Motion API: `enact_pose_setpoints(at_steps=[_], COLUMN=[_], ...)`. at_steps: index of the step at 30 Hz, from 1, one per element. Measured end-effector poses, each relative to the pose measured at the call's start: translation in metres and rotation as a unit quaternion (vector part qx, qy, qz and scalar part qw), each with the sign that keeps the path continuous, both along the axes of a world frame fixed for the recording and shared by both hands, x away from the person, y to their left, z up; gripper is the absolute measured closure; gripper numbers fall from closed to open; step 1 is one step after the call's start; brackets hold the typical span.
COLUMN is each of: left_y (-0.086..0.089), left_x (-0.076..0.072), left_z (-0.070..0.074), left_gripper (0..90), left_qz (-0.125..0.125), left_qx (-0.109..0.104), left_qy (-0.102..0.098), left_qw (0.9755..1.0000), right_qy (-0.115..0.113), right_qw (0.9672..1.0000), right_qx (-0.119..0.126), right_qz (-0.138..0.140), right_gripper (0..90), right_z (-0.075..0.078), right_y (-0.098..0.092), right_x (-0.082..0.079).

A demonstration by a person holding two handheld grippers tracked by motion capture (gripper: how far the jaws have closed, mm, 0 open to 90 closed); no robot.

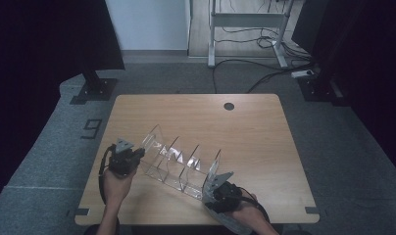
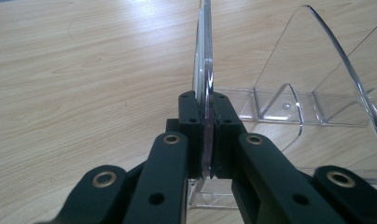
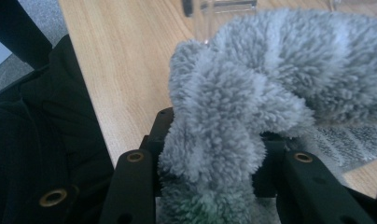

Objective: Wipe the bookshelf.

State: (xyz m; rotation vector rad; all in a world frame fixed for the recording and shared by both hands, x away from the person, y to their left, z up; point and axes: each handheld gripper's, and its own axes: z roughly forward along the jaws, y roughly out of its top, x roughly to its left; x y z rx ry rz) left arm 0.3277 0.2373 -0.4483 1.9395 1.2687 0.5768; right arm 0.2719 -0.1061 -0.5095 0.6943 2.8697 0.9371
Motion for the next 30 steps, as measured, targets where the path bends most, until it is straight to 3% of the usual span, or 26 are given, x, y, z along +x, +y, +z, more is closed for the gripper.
enact_pose_setpoints(at_steps=[14, 30], left_y=[0.001, 0.002], left_x=[0.000, 0.000], left_z=[0.000, -0.001], left_gripper=[85.3, 85.0], left_qz=[-0.010, -0.016], left_qx=[0.005, 0.005], left_qy=[-0.004, -0.007], left_qw=[0.9999, 0.9998], right_qy=[-0.011, -0.050], right_qw=[0.9999, 0.9961], right_qx=[0.001, 0.023], right_qz=[-0.011, -0.070], right_gripper=[63.5, 63.6], right_z=[0.009, 0.054], right_y=[-0.013, -0.056], right_x=[0.001, 0.016])
